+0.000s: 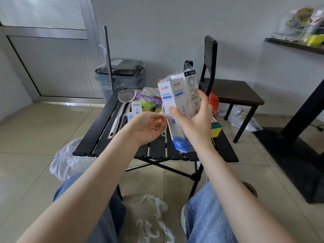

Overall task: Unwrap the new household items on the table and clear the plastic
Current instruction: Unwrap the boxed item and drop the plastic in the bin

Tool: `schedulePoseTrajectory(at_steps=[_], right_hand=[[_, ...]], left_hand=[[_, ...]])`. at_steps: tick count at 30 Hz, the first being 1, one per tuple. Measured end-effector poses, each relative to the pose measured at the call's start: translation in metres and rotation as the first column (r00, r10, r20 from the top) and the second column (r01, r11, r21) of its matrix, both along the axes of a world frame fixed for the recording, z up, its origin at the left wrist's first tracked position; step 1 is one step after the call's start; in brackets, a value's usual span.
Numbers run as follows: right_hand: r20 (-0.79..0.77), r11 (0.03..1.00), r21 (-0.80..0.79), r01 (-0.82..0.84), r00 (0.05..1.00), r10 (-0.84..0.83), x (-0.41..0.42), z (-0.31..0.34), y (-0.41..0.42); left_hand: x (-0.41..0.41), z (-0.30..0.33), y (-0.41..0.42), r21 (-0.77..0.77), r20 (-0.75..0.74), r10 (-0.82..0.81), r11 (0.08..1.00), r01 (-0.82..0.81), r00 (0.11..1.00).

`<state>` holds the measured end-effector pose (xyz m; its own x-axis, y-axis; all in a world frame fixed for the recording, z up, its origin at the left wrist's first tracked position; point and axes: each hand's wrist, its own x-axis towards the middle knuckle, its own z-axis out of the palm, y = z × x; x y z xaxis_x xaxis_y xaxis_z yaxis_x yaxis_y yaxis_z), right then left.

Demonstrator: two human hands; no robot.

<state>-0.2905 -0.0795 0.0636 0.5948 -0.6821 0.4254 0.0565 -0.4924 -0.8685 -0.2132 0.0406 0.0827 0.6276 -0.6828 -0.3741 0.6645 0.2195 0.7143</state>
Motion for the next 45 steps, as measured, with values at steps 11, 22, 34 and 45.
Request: schedulePoseTrajectory(at_steps=[11, 22, 34, 45], right_hand=[[0.090, 0.934, 0.332, -0.132, 0.990, 0.108, 0.003, 0.003, -0.008], [0.042, 0.828, 0.538, -0.160, 0.986, 0.163, 0.000, 0.006, -0.012], [0.146, 0.889, 0.451, -0.080, 0.989, 0.015, 0.001, -0.011, -0.016], [0.100, 0.798, 0.574, -0.183, 0.983, 0.153, -0.001, 0.000, -0.024]], left_hand=[[-0.003, -0.013, -0.001, 0.026, 0.246, -0.085, 0.996, 0.081, 0.966], [-0.003, -0.012, 0.009, 0.332, 0.479, -0.084, 0.939, -0.091, 0.874], [-0.015, -0.020, -0.013, 0.315, 0.416, 0.036, 0.932, -0.181, 0.909], [-0.003, -0.037, -0.013, 0.154, 0.224, 0.141, 0.972, -0.178, 0.964]])
